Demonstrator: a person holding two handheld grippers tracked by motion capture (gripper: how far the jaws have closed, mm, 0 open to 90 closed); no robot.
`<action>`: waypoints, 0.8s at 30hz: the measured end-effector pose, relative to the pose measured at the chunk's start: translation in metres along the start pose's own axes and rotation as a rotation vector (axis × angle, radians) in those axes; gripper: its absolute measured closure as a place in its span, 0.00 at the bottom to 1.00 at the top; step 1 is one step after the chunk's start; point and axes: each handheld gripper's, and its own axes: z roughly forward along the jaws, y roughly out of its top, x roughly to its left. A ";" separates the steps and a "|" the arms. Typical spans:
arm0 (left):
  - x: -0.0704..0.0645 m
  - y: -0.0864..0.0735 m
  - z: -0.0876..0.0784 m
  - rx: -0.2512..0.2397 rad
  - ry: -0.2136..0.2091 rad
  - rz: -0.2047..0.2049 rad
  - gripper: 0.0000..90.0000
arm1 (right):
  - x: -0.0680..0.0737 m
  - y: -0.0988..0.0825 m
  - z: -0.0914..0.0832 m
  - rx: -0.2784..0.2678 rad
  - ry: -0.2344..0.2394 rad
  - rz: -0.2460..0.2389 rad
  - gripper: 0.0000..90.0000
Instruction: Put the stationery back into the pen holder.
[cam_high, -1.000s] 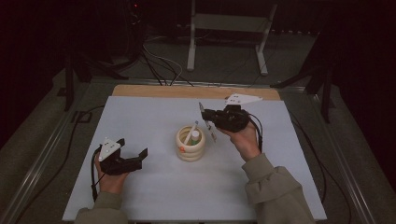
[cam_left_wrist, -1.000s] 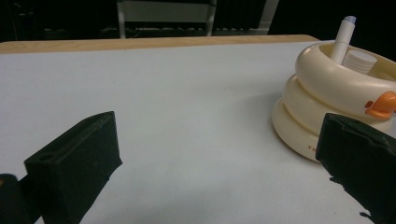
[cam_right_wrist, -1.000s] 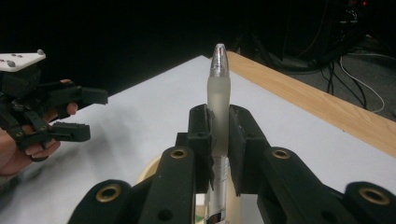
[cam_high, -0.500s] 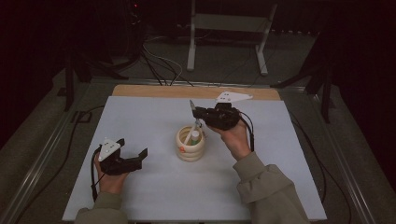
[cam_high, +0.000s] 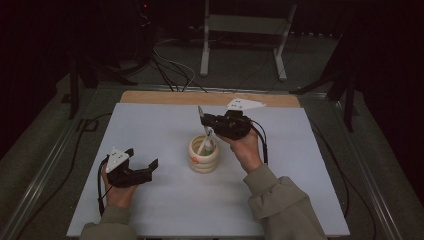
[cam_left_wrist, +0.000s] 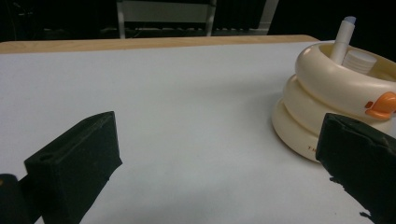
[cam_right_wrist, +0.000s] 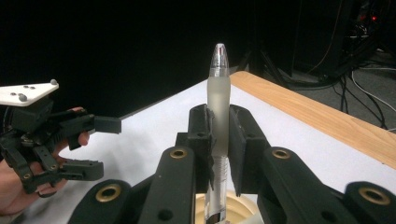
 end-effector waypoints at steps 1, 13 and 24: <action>0.000 0.000 0.000 0.000 0.000 0.000 0.00 | 0.001 0.000 0.002 -0.001 -0.006 -0.007 0.90; 0.000 0.000 0.000 -0.002 -0.003 0.001 0.00 | 0.005 -0.006 0.011 -0.003 -0.007 -0.009 0.90; 0.000 0.000 0.000 -0.003 -0.003 0.001 0.00 | 0.009 -0.010 0.020 -0.018 0.000 -0.008 0.90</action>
